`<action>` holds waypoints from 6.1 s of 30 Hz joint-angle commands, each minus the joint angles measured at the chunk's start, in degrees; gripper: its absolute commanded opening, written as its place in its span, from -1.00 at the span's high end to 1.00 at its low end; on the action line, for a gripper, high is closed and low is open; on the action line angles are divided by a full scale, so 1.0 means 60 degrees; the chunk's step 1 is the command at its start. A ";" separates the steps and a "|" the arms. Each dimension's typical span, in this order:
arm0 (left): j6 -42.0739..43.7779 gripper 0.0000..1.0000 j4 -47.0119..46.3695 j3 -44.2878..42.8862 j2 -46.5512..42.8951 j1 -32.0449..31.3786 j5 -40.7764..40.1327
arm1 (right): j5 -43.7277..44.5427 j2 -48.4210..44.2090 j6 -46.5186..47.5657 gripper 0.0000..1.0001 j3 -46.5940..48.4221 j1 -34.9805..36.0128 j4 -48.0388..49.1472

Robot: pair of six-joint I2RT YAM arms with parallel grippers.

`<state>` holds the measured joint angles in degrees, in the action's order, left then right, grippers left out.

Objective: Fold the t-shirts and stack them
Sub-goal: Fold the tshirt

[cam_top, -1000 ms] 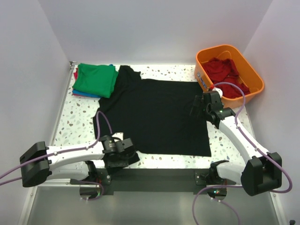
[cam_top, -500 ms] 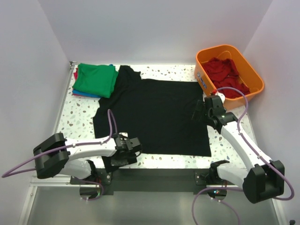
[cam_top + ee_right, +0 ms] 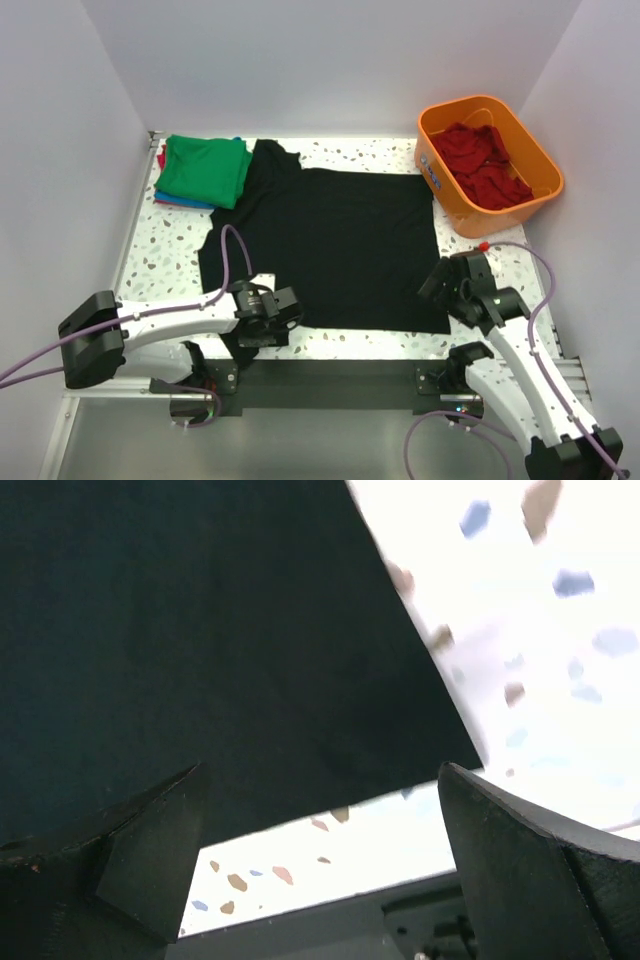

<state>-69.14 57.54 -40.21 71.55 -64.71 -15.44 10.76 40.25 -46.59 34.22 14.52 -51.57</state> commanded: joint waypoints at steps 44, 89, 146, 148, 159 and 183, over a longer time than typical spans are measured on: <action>0.3113 1.00 -0.0329 -0.2263 -0.0559 0.2375 -0.1367 | 0.0051 0.0849 -0.0132 1.00 -0.0402 0.0026 0.1636; 0.6398 -1.00 -0.4900 -0.3644 0.2845 0.6537 -0.0403 | -0.0240 0.5582 0.2081 -0.97 0.2371 0.0201 0.4859; 0.5662 -1.00 -0.3554 -0.6683 0.3710 0.6609 0.0098 | 0.0300 0.4862 0.2432 -0.97 0.4123 0.1022 0.3219; 0.6088 -1.00 -0.3511 -0.8114 0.4682 0.6799 -0.0033 | 0.0650 0.5433 0.2520 -0.97 0.4359 0.1022 0.3365; 0.6280 -0.68 -0.2250 -1.3089 1.0003 0.7840 -0.0547 | 0.1940 0.7602 0.2740 -0.97 0.5825 0.0978 0.3819; 0.6016 1.00 -0.2792 -1.2257 1.0752 0.7913 -0.0283 | 0.4387 1.1880 0.0485 -0.86 0.7963 0.0744 0.4714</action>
<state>-32.36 40.64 -117.36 138.28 -17.39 -17.43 32.60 109.67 -40.10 78.83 19.07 -24.01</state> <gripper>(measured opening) 0.046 0.946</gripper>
